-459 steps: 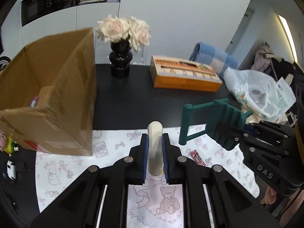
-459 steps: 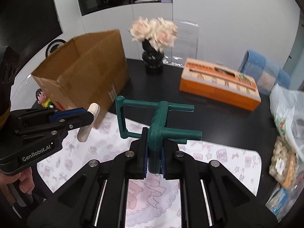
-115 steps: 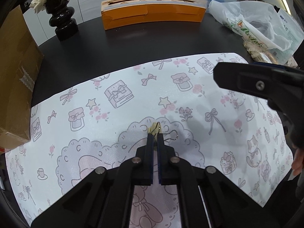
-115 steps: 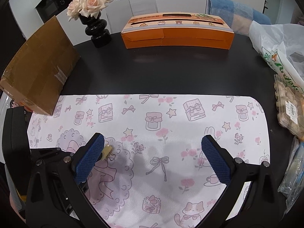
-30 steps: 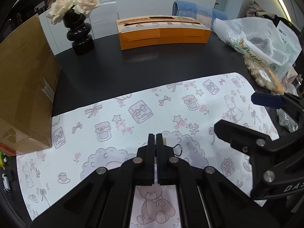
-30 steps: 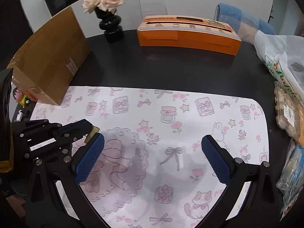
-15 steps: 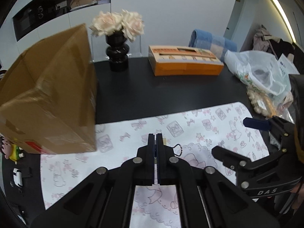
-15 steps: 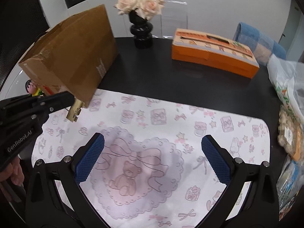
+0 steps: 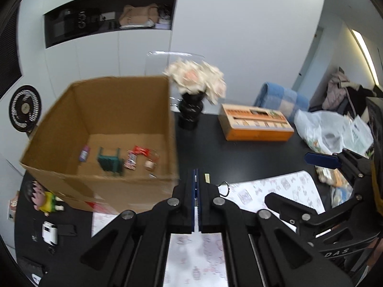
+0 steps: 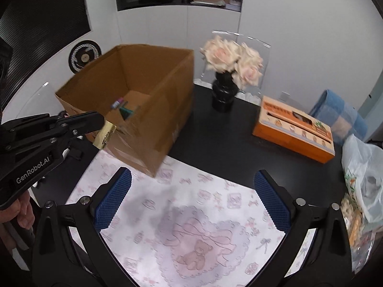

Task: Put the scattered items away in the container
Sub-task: 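Lift and carry the binder clip with the left tool over the box, then open the left tool to drop the binder clip into the box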

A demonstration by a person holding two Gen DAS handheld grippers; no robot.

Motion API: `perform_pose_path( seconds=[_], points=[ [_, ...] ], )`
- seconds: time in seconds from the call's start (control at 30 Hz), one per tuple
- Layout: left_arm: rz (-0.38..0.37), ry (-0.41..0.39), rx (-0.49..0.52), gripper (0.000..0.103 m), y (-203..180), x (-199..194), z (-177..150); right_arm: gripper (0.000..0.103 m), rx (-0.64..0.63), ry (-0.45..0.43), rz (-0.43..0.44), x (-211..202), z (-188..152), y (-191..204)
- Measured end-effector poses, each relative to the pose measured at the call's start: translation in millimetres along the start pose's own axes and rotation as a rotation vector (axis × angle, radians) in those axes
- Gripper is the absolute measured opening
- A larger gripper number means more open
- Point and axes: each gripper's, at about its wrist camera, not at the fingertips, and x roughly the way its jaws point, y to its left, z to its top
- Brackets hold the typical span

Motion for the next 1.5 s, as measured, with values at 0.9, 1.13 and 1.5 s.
perform_pose_path(
  seconds=[0.9,1.13,1.5],
  points=[
    [0.049,0.019,-0.162,0.001,169.8,17.5,34.6,0.103,-0.14,0.038,0.07,64.0,101.4,139.4],
    [0.045,0.029,-0.165,0.001,177.6,26.9,32.3,0.103,-0.144,0.055,0.069,72.8,102.9,143.9],
    [0.058,0.032,-0.138,0.004,179.5,25.0,31.3,0.103,-0.147,0.054,0.071,71.7,102.0,143.6]
  ],
)
